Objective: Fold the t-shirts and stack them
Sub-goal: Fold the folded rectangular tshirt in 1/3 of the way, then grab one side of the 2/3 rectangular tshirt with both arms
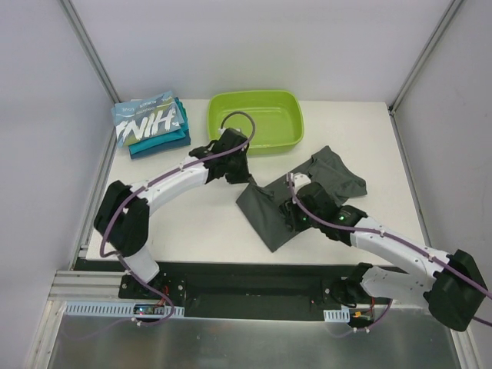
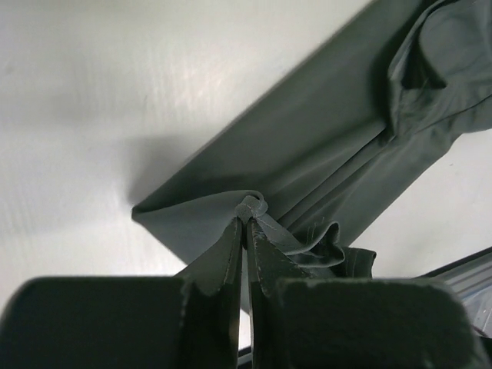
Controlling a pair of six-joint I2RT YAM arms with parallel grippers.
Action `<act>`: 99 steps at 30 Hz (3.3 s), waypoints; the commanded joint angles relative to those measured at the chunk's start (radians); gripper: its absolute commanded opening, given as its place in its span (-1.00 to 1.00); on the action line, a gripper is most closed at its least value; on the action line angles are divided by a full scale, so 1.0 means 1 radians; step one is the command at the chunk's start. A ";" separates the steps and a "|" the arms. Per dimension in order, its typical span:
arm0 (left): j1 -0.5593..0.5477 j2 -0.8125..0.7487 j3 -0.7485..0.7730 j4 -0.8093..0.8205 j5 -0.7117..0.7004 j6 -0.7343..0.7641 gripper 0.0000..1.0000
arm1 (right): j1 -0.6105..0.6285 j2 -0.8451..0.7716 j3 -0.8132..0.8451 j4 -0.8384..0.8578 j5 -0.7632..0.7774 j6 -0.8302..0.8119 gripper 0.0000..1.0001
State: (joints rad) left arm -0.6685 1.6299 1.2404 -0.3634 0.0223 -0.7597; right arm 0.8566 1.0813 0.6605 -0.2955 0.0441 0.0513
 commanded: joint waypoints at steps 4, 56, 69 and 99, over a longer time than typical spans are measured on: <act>-0.006 0.178 0.250 0.017 0.030 0.075 -1.00 | -0.194 -0.064 -0.048 -0.018 0.037 -0.036 -0.99; 0.016 -0.008 -0.097 0.080 -0.045 0.119 0.98 | -0.403 0.032 -0.030 0.168 -0.434 0.053 0.93; 0.089 -0.061 -0.217 0.080 -0.016 0.077 0.98 | -0.508 0.267 0.162 -0.093 0.006 -0.093 0.93; 0.087 0.252 -0.065 0.152 0.289 0.076 0.05 | 0.121 0.307 0.119 -0.034 -0.073 -0.151 0.86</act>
State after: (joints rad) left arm -0.5762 1.8683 1.1755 -0.2337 0.2646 -0.6827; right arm 0.9592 1.3422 0.7238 -0.3016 -0.0856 -0.1127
